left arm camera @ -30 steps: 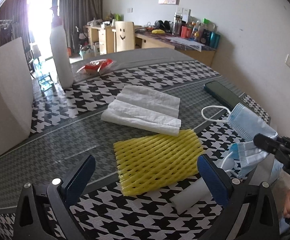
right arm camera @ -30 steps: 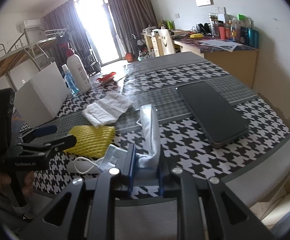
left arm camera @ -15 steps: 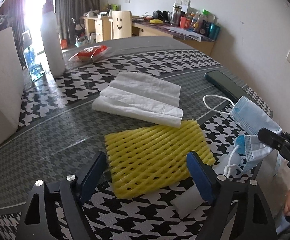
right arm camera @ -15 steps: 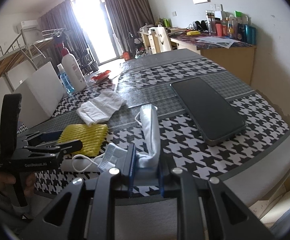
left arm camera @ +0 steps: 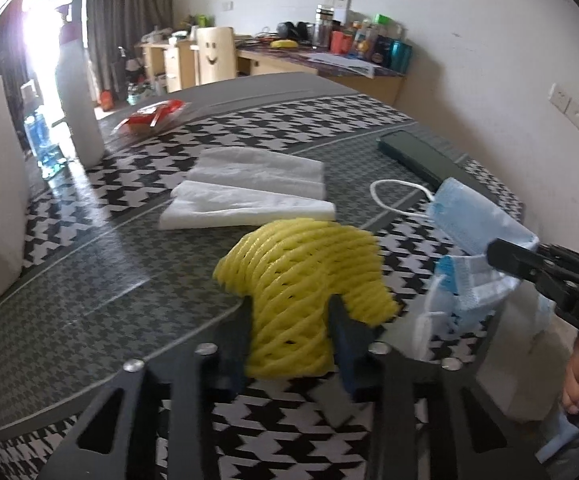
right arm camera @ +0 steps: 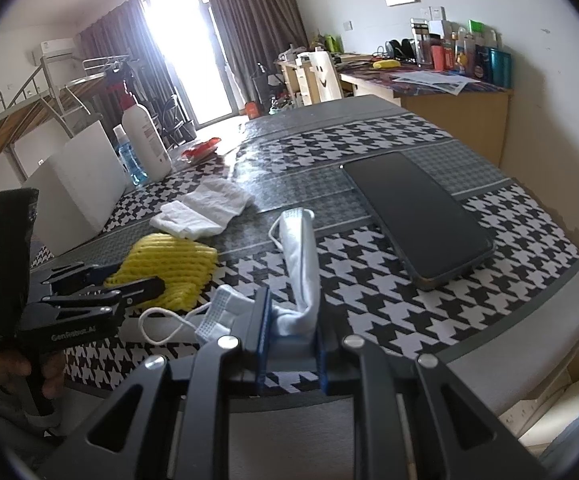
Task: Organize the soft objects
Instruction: 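Lower the left tool onto the yellow foam mesh sleeve and close it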
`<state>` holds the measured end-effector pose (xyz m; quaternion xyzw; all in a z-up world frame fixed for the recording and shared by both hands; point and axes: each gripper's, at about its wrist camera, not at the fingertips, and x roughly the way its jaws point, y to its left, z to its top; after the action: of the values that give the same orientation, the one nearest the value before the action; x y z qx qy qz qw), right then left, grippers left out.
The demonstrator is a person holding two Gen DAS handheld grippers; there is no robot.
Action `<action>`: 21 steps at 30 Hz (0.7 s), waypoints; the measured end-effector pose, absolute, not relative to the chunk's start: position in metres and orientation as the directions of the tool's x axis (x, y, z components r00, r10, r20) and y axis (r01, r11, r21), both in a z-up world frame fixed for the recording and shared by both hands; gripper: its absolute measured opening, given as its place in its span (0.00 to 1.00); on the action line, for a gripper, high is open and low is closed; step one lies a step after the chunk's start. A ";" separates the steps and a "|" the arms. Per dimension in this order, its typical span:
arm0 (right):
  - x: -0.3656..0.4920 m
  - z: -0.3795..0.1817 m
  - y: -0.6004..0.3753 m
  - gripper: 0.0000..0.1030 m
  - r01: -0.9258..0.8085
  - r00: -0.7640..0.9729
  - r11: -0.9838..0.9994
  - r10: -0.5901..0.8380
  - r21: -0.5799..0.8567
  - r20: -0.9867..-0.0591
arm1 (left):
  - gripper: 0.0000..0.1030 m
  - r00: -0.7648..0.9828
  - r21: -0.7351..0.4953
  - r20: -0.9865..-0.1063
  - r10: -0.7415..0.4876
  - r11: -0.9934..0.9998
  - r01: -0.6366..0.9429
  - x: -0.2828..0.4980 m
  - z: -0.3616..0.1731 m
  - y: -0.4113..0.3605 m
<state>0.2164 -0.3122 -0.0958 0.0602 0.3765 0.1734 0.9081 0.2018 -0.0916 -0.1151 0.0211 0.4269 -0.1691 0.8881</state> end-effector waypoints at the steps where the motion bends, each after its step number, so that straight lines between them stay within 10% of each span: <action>1: 0.215 -0.096 -0.313 0.22 -0.269 0.658 0.933 0.360 0.240 -0.661 | 0.32 0.580 -0.104 -0.764 -0.282 0.941 0.321 0.201 -0.115 -0.092; 21: 0.197 -0.074 -0.310 0.22 -0.278 0.700 0.931 0.365 0.238 -0.613 | 0.26 0.661 -0.095 -0.692 -0.292 0.944 0.317 0.174 -0.083 -0.076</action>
<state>0.1970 -0.3104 -0.0737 0.0636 0.3454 0.1747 0.9199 0.1743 -0.0765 -0.0828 0.0169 0.3765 -0.1670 0.9111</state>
